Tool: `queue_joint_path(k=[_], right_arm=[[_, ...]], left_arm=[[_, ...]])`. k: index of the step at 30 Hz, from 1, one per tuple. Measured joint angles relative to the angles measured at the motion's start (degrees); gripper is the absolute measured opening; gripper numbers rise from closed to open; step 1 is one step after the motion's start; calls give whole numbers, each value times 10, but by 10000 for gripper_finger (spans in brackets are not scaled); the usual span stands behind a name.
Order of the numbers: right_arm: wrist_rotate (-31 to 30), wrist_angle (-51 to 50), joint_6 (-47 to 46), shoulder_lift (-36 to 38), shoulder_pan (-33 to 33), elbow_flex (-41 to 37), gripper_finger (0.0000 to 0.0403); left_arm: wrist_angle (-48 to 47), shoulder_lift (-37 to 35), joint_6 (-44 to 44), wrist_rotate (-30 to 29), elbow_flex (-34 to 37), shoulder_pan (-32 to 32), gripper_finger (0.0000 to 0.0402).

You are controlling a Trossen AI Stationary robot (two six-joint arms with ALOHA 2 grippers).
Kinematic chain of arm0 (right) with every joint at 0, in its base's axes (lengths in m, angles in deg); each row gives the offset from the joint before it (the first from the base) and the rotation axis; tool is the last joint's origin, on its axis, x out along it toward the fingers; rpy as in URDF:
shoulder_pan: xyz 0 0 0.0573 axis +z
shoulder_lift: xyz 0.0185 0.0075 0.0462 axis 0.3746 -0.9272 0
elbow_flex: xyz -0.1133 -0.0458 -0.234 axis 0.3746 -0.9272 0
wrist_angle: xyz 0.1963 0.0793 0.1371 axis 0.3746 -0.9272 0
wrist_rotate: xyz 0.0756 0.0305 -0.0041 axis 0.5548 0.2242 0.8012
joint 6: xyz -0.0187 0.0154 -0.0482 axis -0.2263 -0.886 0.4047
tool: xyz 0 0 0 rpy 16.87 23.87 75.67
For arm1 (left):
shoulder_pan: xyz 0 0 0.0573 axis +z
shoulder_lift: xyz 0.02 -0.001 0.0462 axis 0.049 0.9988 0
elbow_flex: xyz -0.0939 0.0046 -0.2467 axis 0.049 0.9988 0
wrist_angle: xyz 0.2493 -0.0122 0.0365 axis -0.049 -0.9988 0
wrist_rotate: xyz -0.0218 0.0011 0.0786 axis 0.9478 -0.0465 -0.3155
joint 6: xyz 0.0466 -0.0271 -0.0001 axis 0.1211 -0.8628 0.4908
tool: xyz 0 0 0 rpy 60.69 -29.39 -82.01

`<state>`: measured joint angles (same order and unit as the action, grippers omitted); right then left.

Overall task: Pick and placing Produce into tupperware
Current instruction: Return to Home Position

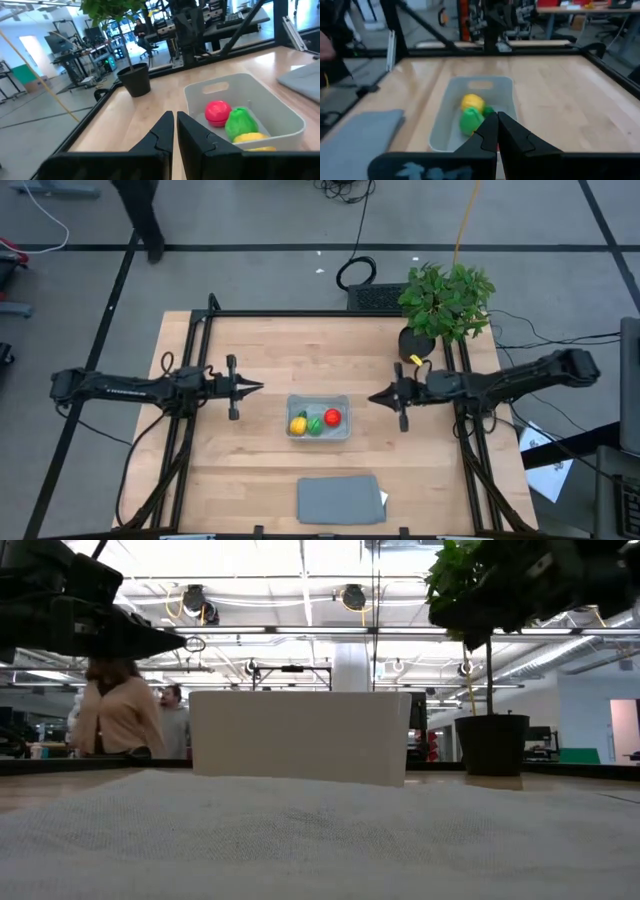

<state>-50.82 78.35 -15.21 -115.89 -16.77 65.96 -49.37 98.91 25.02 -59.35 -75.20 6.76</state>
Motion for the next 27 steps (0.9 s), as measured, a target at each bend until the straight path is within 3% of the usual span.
queue_joint_path(k=[7,27], right_arm=[[-54,5,-17,105,7,-71,0],[-56,4,-6,305,7,-158,0]], left_arm=[[-55,-53,1,-26,0,-9,26],[-92,-70,-27,-26,0,-9,26]])
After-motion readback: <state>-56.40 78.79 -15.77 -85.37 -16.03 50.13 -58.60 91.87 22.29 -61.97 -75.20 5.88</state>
